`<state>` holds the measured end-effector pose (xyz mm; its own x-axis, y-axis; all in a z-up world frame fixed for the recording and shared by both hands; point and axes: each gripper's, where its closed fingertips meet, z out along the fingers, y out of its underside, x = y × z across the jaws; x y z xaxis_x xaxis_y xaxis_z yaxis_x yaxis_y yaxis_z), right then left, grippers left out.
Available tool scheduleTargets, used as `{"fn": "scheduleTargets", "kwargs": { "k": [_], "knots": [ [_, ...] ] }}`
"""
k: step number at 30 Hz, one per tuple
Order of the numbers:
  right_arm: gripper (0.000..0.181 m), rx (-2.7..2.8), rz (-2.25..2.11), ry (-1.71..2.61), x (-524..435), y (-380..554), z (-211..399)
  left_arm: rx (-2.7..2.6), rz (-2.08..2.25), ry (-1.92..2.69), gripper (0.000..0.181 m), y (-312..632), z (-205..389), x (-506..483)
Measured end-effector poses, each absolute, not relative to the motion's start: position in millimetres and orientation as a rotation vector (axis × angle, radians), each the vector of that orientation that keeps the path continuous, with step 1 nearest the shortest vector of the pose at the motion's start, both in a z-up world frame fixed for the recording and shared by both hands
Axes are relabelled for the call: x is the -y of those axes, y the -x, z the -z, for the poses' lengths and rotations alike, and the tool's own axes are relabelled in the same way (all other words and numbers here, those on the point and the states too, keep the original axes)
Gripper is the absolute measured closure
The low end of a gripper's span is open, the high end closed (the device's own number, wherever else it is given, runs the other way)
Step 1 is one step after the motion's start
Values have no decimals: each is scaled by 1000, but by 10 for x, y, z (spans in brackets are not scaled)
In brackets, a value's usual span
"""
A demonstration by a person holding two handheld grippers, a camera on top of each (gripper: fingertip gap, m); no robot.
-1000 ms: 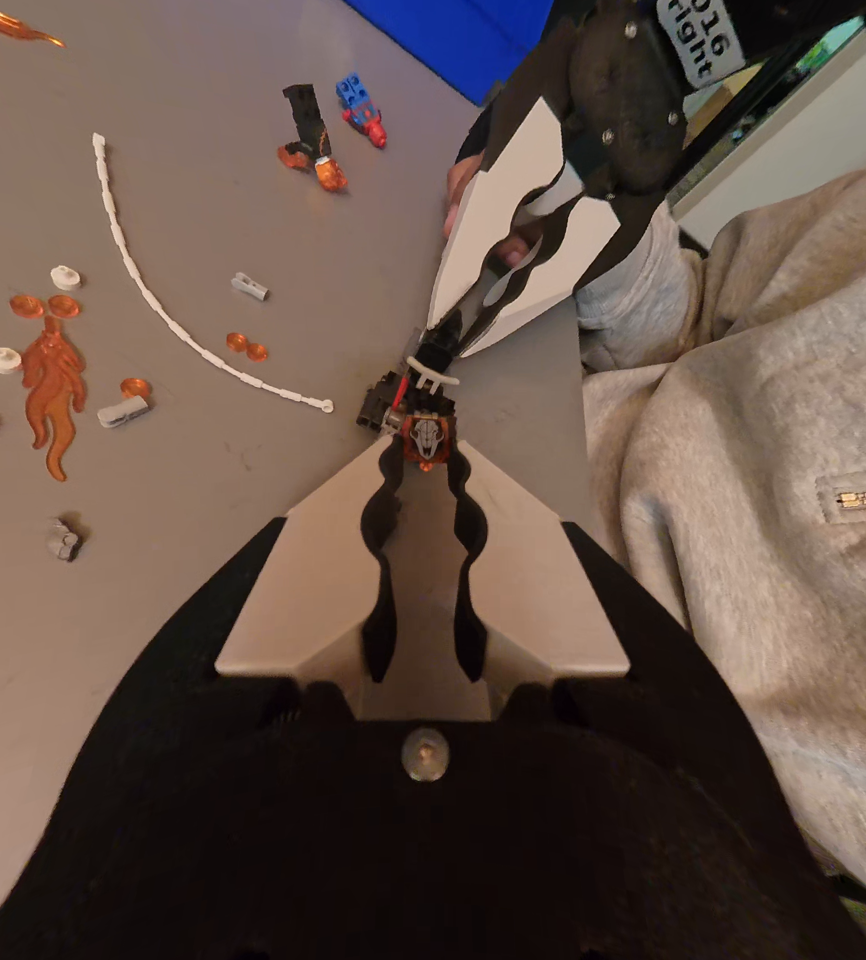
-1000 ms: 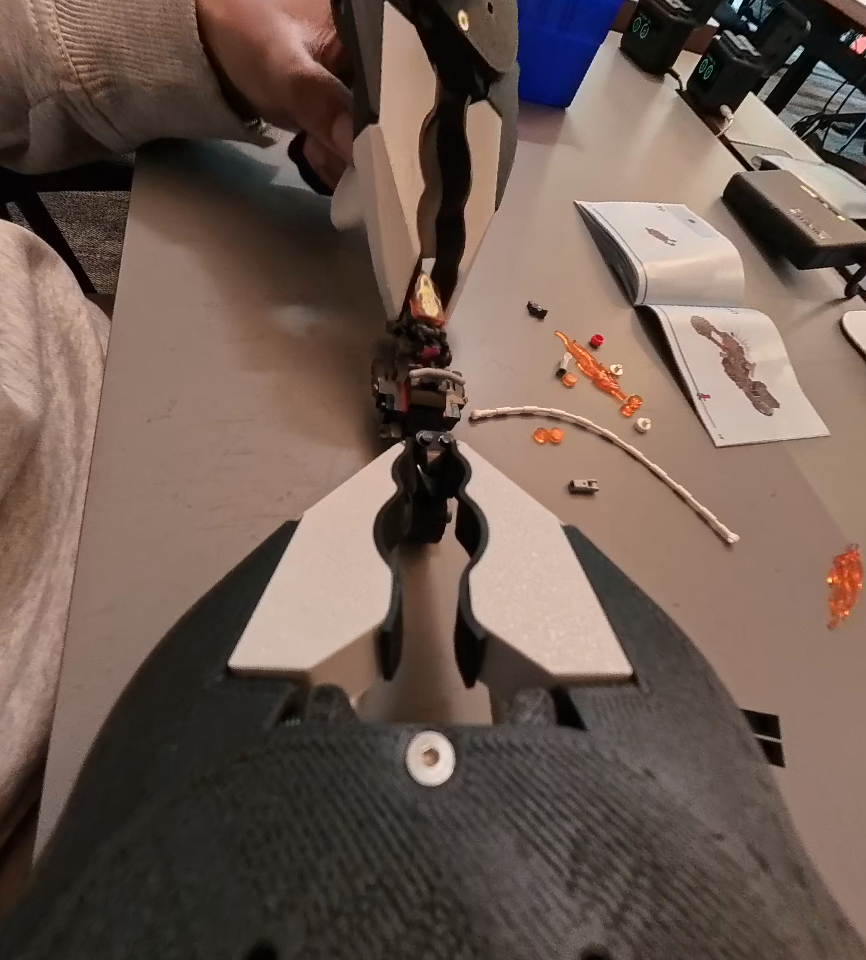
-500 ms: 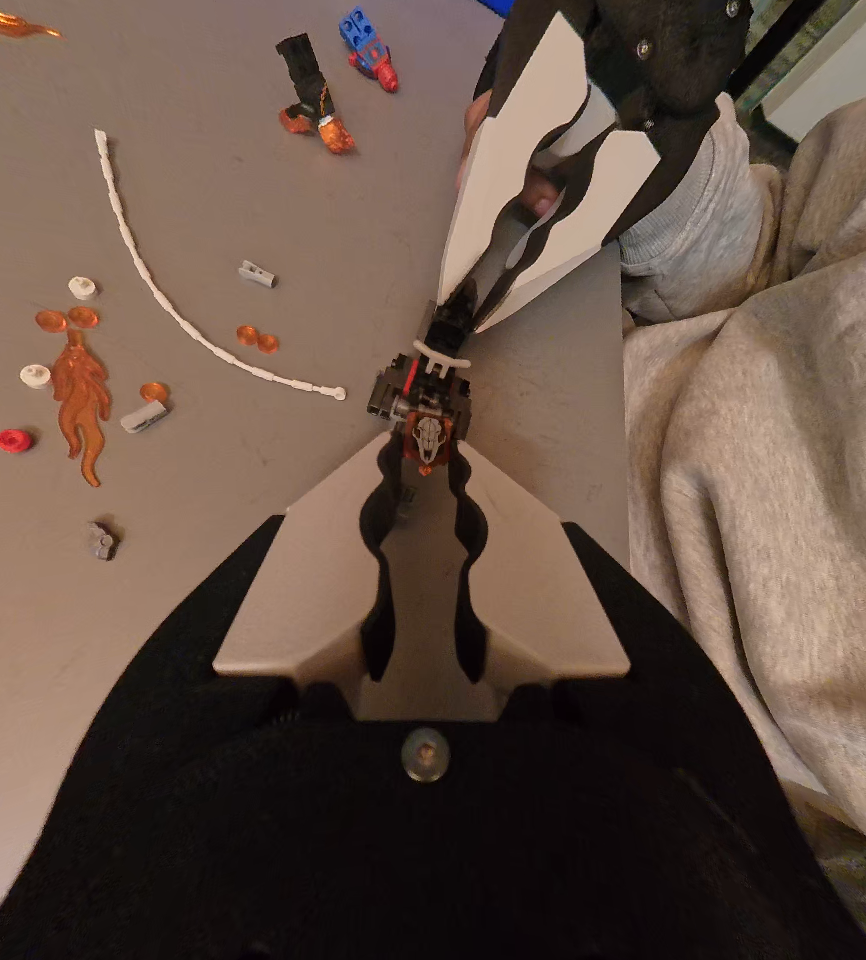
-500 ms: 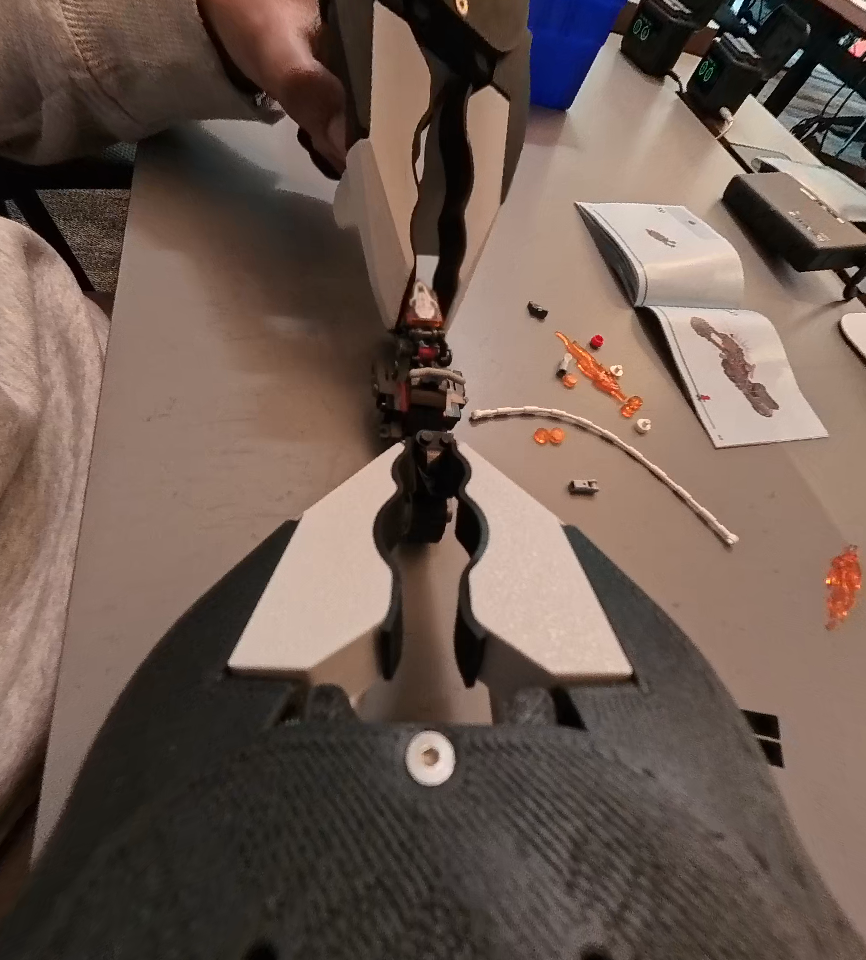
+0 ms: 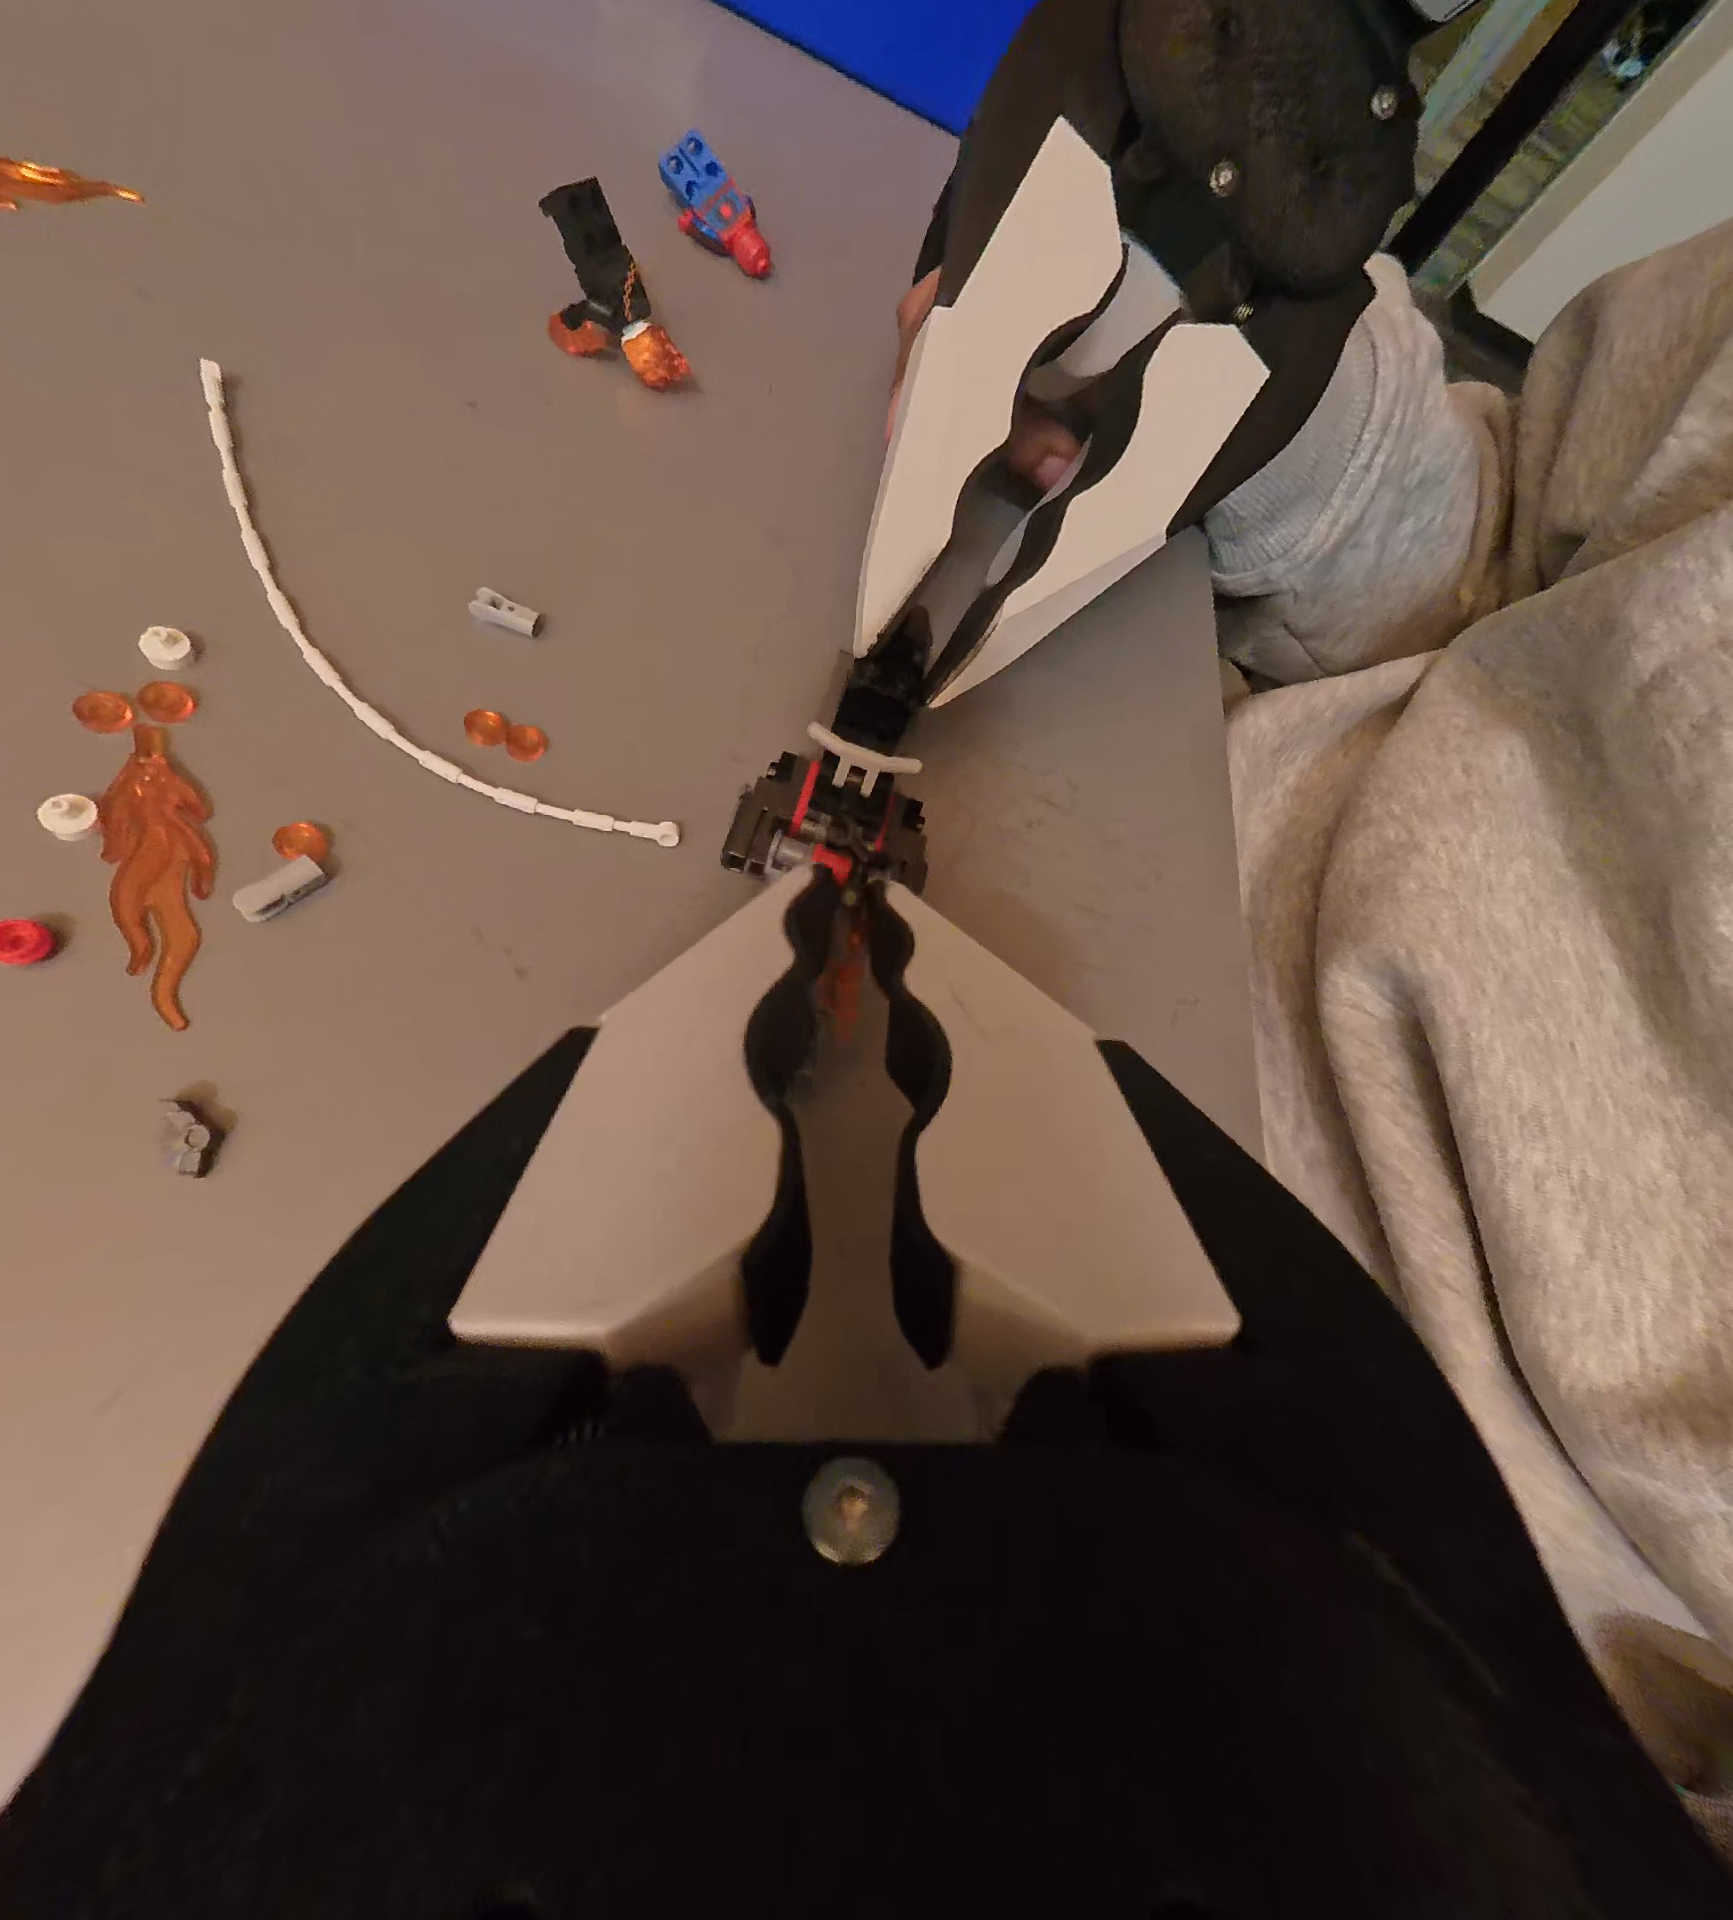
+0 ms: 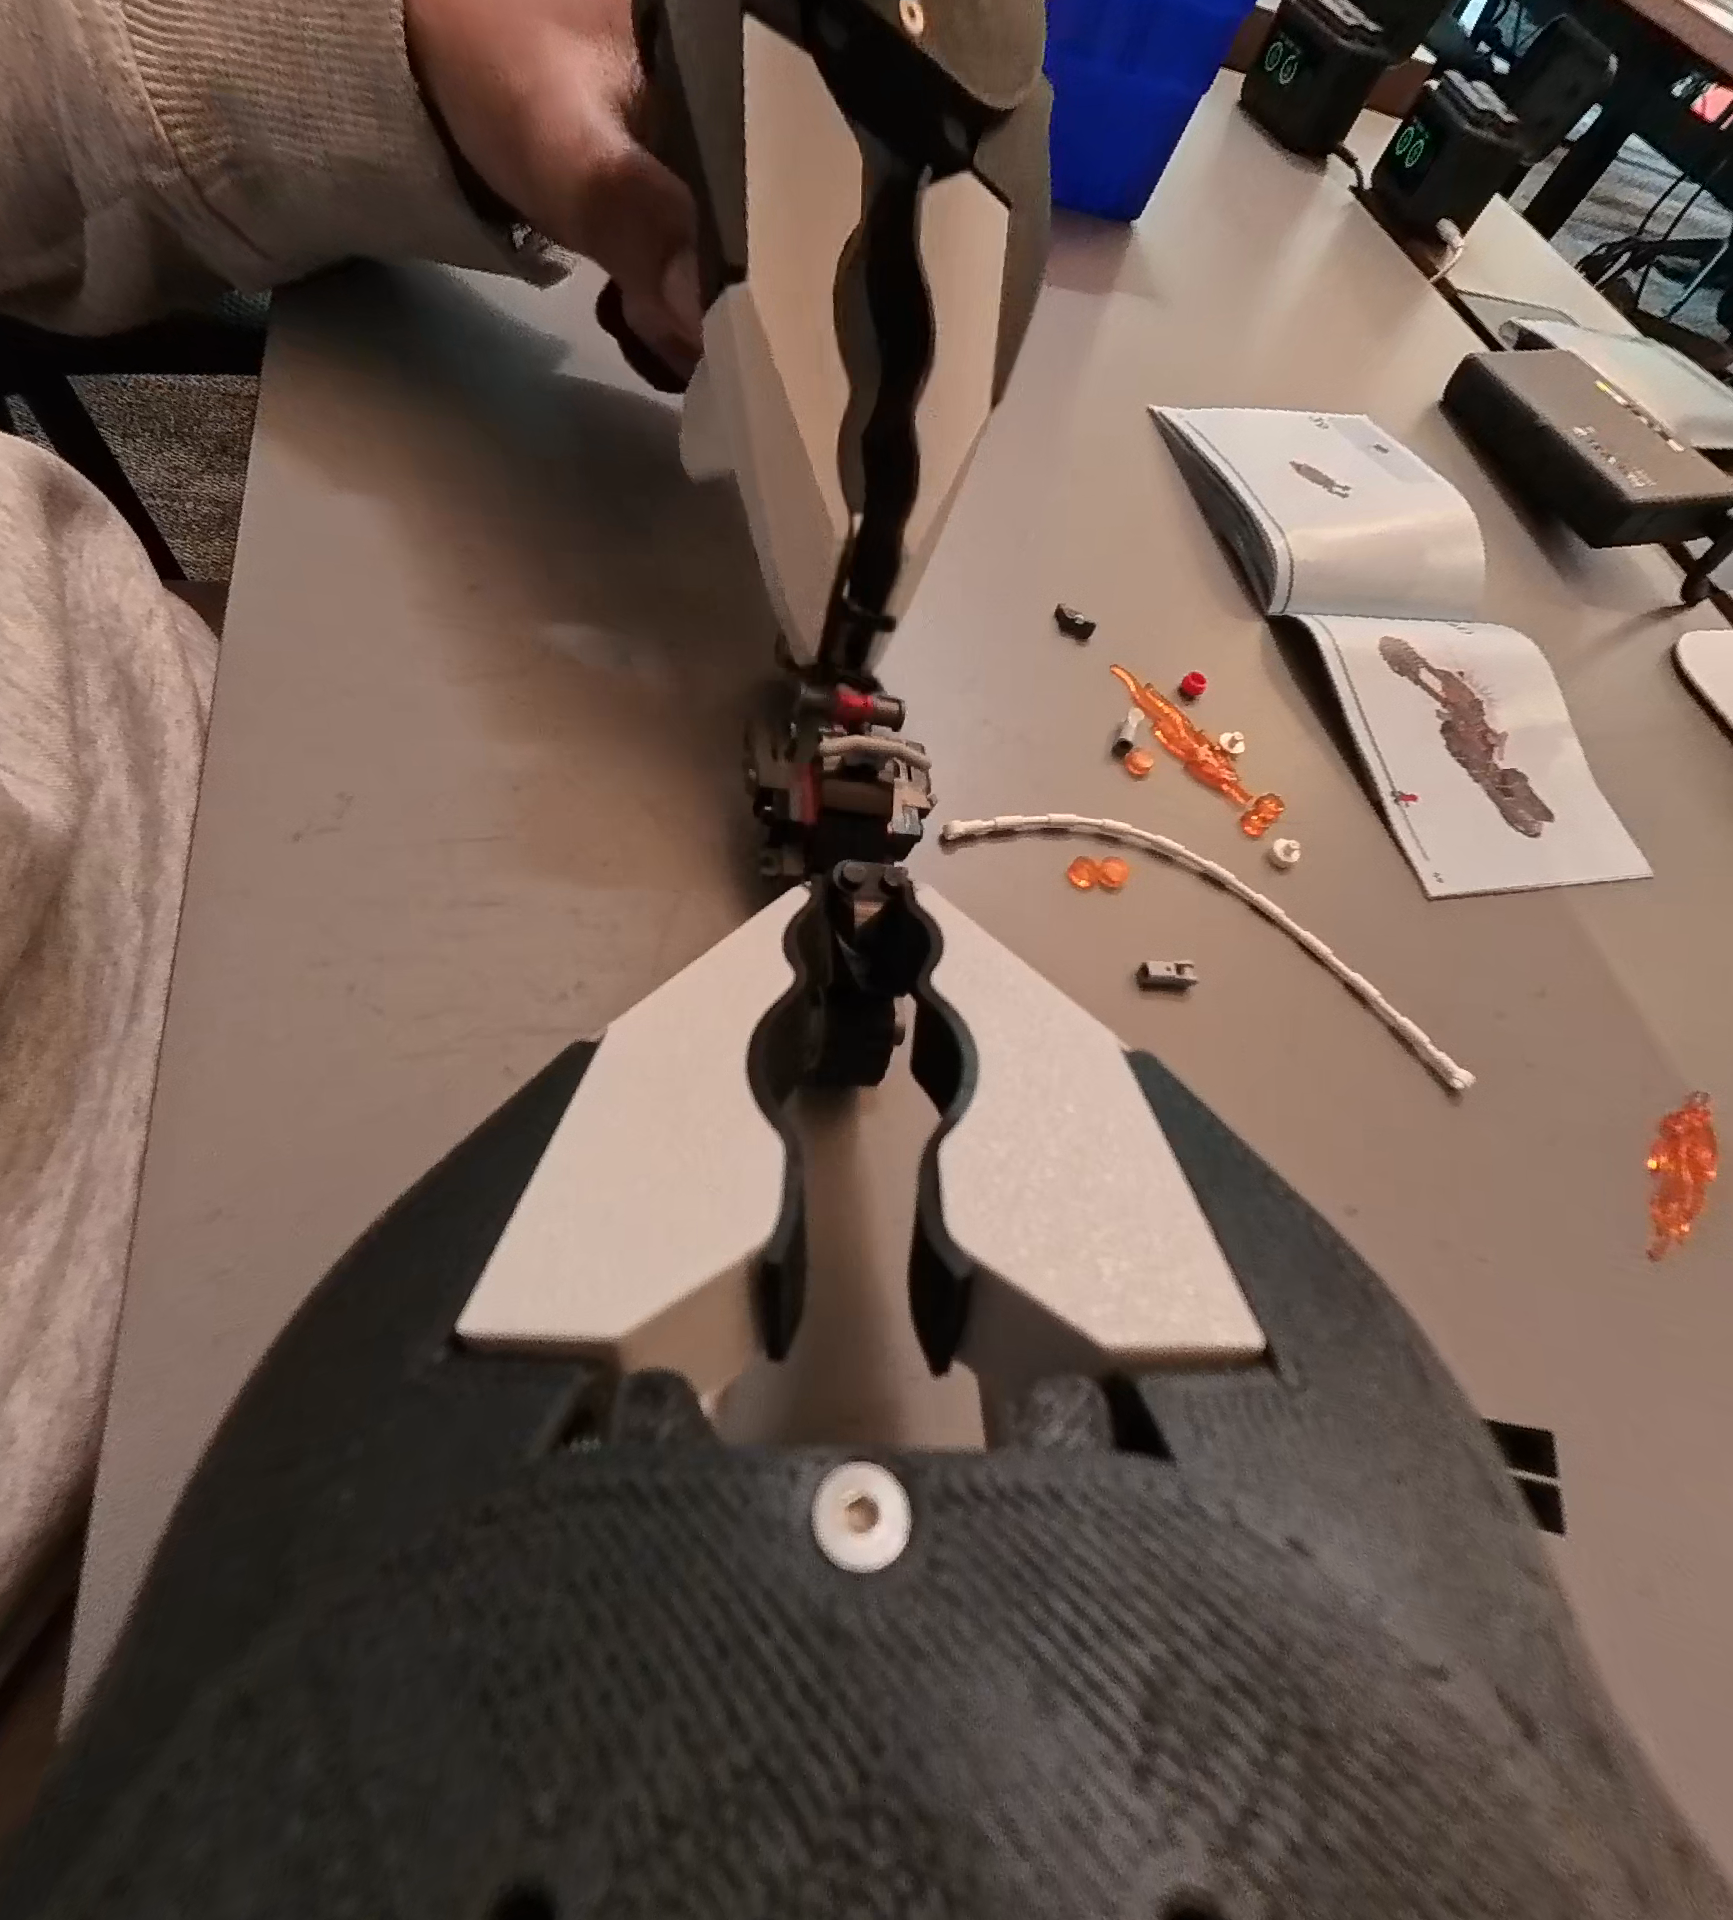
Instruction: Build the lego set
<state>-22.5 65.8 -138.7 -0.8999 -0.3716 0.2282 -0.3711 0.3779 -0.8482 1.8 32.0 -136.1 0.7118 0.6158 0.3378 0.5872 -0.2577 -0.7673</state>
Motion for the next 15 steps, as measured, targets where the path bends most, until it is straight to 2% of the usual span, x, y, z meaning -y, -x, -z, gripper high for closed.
{"fn": "scheduleTargets", "kwargs": {
  "k": [10, 15],
  "knots": [
    [170, -2627, 1621, 693, -644, 249, 1386, 911, 252, 1703, 177, -290, 1131, -488],
    [144, -2642, 1669, 669, -630, 291, 1350, 936, 301, 1668, 177, -271, 1131, -527]
  ]
}}
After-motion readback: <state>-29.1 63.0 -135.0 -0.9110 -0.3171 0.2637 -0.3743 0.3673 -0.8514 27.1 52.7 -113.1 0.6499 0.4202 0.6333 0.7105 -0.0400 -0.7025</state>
